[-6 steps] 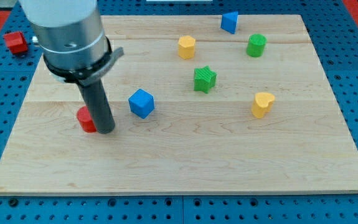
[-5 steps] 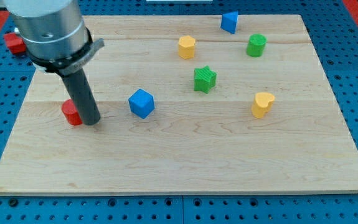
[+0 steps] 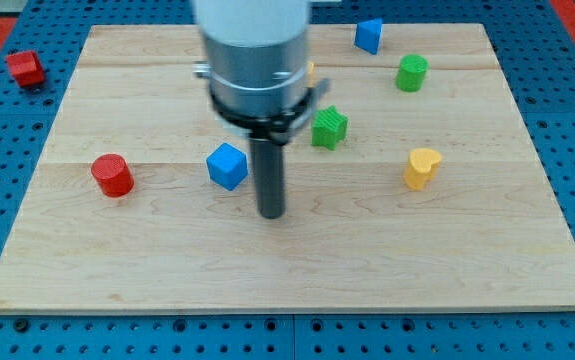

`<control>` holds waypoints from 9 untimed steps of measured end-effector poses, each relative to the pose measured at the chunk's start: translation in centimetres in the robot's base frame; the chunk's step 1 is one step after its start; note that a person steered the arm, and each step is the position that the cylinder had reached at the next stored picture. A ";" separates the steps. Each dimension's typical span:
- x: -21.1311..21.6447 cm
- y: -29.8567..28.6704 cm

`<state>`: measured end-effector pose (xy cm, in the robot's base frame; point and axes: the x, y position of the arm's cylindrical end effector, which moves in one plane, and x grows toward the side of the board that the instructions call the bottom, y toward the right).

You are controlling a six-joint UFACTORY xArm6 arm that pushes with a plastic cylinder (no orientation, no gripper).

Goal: Move the yellow heart to the center right of the board

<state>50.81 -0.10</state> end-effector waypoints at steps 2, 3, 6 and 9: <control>-0.4 7.8; -2.1 10.8; -8.6 21.0; -9.1 14.5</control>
<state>41.69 14.36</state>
